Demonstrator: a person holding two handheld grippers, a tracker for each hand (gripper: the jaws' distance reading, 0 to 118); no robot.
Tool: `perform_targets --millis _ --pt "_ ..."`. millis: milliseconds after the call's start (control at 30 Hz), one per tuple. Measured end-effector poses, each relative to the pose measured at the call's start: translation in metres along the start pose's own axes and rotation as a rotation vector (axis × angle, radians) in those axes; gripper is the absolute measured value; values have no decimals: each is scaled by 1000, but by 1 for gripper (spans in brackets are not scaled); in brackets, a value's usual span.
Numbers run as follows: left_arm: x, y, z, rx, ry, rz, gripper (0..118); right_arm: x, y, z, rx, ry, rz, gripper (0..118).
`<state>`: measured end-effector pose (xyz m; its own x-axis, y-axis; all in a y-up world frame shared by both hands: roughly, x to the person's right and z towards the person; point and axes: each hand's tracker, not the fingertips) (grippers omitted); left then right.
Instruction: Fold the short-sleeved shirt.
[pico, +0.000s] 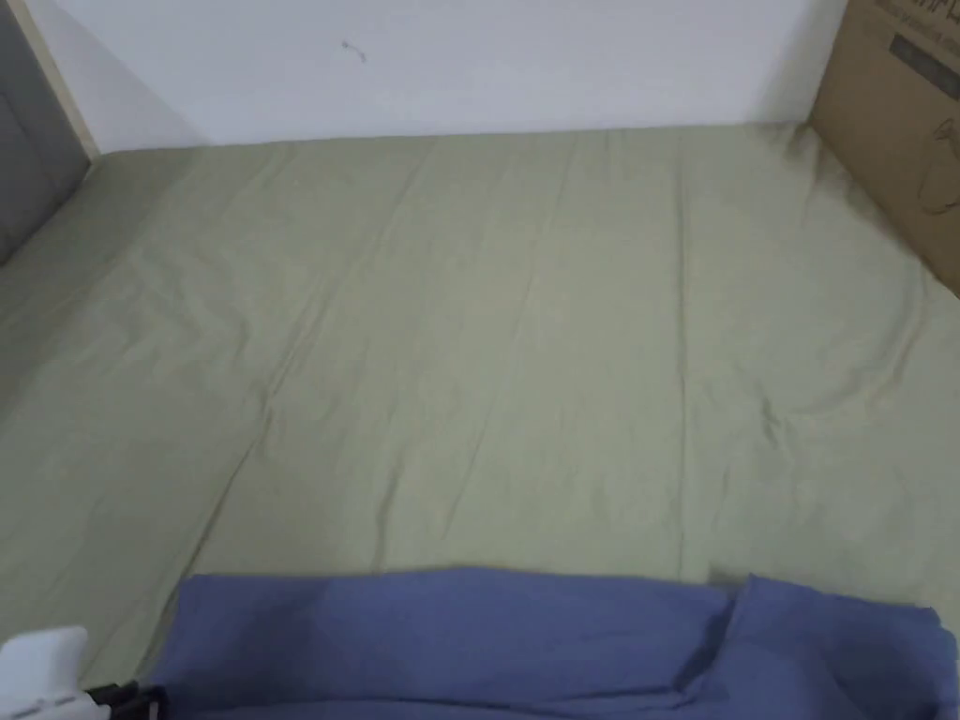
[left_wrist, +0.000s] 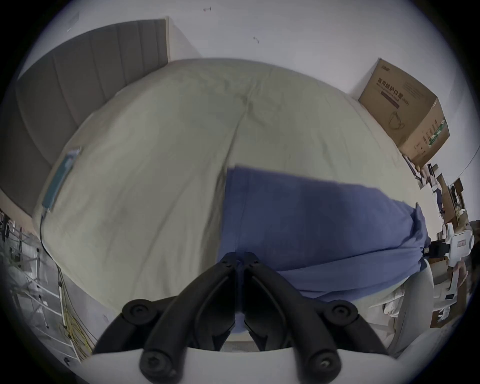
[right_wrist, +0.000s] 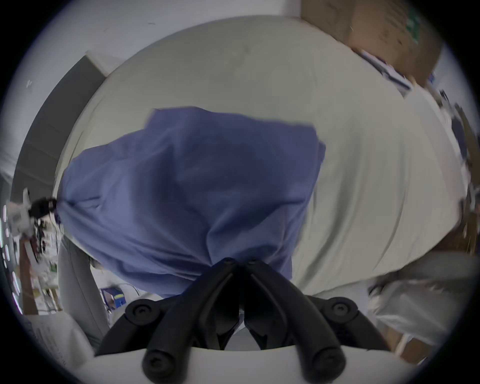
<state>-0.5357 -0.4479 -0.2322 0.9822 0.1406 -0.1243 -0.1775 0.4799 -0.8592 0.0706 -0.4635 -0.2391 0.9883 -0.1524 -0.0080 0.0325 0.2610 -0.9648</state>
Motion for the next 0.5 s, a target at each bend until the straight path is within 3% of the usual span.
perform_targets --millis 67,133,167,200,233,267,367,467,500 --pt "-4 -9 -3 -3 -14 43 3 7 2 10 82 41 -64 3" --pt "-14 -11 -6 26 -14 70 19 10 8 14 101 60 -111 48" --pt "-16 -9 -5 28 -26 84 38 9 10 21 96 48 -99 80" --pt "-18 -5 -3 31 -29 95 79 7 12 24 95 40 -90 103" --pt "-18 -2 -1 32 -30 109 105 3 12 31 114 5 -66 101" --pt "-17 1 4 25 -10 110 115 -2 11 43 166 -8 -40 95" --pt "-25 2 29 128 -65 132 115 -21 11 73 239 31 -15 92" --pt "-28 3 48 107 -113 142 114 -50 9 93 324 64 52 88" --pt "-30 2 52 111 -116 152 107 -61 9 96 358 76 74 71"
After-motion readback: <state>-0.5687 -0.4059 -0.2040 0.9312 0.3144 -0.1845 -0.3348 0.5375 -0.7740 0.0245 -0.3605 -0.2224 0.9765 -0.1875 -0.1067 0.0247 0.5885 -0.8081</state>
